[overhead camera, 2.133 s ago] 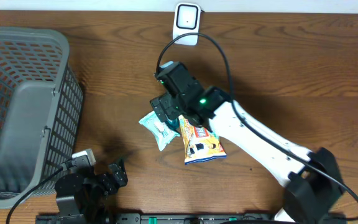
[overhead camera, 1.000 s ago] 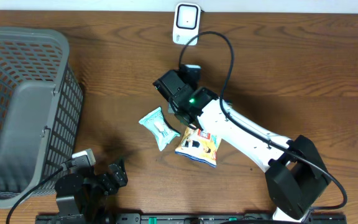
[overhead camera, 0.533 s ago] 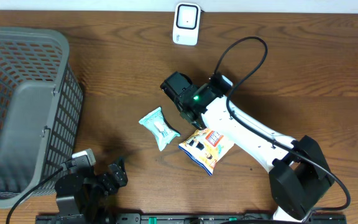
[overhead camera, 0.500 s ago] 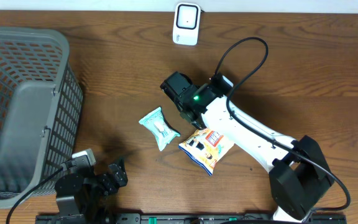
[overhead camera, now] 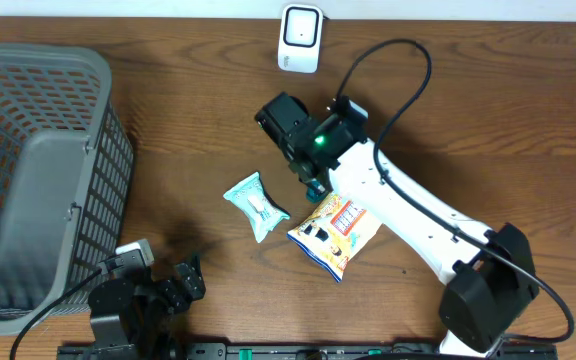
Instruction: Scan the item barcode
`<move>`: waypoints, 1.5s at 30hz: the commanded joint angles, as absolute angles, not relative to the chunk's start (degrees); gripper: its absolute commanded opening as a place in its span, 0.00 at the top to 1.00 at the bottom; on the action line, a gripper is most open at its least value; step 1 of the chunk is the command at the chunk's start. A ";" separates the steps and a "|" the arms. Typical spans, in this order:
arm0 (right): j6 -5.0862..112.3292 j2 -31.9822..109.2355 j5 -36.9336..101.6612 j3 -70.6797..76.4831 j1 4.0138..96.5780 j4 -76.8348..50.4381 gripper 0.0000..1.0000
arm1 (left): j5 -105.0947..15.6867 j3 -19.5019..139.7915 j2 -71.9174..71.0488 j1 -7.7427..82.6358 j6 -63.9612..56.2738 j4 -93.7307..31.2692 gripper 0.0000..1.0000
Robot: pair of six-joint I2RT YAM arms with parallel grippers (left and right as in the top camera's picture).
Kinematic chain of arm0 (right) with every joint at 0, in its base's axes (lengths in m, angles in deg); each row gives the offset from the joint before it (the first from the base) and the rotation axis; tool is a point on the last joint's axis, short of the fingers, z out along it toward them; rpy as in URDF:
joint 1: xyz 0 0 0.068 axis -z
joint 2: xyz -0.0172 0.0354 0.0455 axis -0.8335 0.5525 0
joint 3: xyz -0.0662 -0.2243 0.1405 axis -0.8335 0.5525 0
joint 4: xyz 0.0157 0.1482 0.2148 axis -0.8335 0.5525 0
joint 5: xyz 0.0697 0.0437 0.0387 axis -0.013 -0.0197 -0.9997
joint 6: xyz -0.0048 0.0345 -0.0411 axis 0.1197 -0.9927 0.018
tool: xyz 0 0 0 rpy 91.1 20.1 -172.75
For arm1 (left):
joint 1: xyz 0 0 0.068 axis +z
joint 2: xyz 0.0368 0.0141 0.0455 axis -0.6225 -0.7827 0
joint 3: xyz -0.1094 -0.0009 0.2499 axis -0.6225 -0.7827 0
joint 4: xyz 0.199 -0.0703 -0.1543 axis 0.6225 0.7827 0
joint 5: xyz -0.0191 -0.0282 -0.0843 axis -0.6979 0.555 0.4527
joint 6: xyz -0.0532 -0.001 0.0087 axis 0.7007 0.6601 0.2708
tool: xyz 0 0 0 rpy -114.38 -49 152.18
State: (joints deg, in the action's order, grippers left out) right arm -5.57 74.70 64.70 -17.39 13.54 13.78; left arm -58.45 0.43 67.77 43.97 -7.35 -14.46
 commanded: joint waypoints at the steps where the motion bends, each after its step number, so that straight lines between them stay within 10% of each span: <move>1: 7.07 73.15 61.16 -24.65 13.74 18.99 0.01 | -57.77 0.48 67.88 44.21 -8.07 -14.46 0.02; 12: 75.68 73.06 44.72 -31.01 17.54 28.78 0.01 | -57.77 0.48 67.88 44.21 -8.07 -14.46 0.02; 22: 100.40 71.93 30.21 -31.01 27.09 35.01 0.14 | -57.77 0.48 67.88 44.21 -8.07 -14.46 0.02; 45: 146.45 73.35 -0.91 -29.15 45.48 31.97 0.01 | -57.77 0.48 67.88 44.21 -8.07 -14.46 0.02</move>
